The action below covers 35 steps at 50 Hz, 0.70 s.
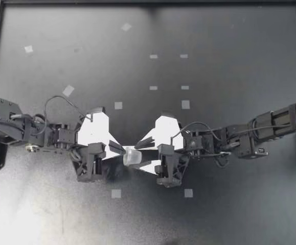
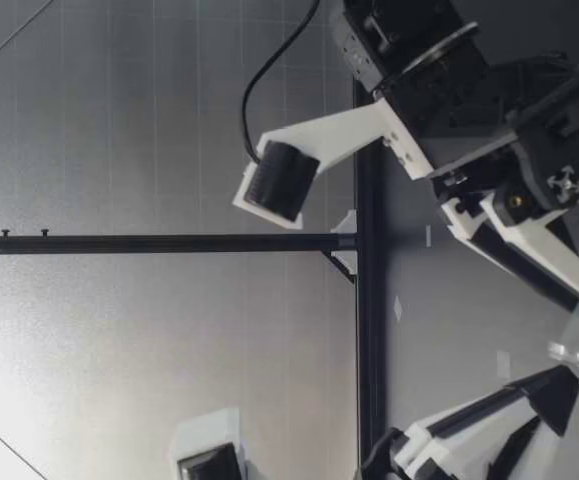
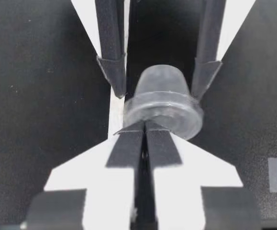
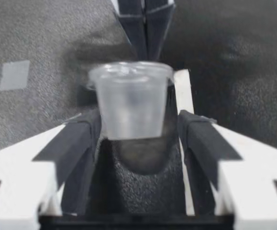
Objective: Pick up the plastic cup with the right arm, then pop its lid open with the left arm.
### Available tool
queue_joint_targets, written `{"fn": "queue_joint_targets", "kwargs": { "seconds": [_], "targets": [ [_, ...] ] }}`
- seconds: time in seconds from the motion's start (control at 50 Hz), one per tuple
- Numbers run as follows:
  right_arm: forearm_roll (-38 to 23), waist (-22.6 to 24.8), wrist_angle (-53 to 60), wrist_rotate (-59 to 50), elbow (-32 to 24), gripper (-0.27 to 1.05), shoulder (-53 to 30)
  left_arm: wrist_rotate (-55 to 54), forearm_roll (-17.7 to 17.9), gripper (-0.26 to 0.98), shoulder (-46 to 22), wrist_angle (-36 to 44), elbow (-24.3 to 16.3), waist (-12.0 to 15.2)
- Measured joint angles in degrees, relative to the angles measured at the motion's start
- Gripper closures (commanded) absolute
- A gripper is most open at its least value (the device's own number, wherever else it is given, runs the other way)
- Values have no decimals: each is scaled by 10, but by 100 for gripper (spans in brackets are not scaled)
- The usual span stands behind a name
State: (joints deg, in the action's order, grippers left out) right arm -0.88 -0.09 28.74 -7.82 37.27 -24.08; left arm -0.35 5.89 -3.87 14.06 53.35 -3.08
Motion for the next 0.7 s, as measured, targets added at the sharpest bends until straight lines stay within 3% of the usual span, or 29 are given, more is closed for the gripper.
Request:
{"fn": "queue_joint_targets", "kwargs": {
  "seconds": [0.18, 0.52, 0.7],
  "targets": [
    [0, -2, -32, 2, -8, 31, 0, -2, -1, 73, 0, 4, 1, 0],
    [-31, -3, -108, 5, -43, 33, 1, -2, -1, 73, 0, 4, 1, 0],
    [-33, -3, -117, 4, -48, 48, 1, -2, -1, 73, 0, 4, 1, 0]
  ]
}}
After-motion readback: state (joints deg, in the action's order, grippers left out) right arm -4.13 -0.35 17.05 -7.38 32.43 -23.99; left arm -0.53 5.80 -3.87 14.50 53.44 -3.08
